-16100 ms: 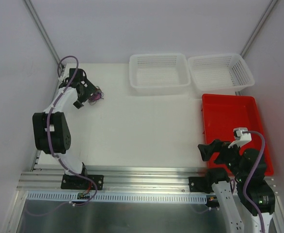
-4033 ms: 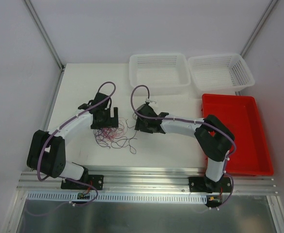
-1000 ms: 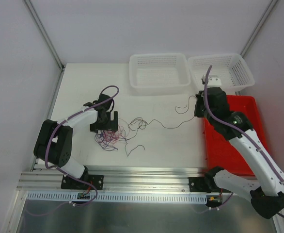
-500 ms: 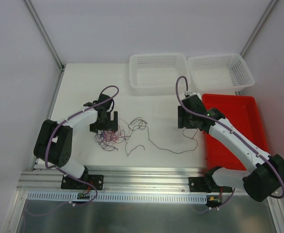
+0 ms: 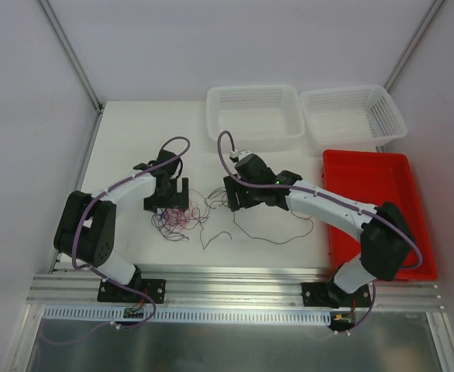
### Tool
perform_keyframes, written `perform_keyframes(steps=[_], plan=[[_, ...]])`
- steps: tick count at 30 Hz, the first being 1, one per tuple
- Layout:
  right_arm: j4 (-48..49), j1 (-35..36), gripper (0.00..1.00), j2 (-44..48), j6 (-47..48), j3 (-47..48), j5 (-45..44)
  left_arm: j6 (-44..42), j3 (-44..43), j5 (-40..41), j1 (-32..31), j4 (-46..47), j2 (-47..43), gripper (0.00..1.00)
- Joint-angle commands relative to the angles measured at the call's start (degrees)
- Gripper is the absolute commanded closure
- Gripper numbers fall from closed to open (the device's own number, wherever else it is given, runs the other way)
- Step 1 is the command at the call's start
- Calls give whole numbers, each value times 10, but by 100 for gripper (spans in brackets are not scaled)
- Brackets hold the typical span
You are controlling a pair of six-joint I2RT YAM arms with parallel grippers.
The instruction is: Untangle the cables
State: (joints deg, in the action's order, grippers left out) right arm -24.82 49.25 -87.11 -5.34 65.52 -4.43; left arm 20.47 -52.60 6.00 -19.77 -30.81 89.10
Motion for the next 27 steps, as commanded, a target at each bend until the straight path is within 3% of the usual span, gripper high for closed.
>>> perform_keyframes(steps=[1,6,11,20,23,27], plan=[[89,27,33,-29,-160,36,-22,-2,-15,-11,3,-12,-10,1],[112,65,32,-80,-268,54,-78,-1,-15,-13,3,-13,-9,1],[148,77,34,-133,-343,55,-76,-1,-15,-15,3,-13,-9,1],[183,80,41,-184,-381,51,-81,-1,-15,-14,3,-12,-4,1],[184,80,54,-185,-382,46,-88,-2,-15,-12,3,-13,-2,1],[178,81,87,-164,-379,28,-102,-3,-14,-8,3,-13,5,1]])
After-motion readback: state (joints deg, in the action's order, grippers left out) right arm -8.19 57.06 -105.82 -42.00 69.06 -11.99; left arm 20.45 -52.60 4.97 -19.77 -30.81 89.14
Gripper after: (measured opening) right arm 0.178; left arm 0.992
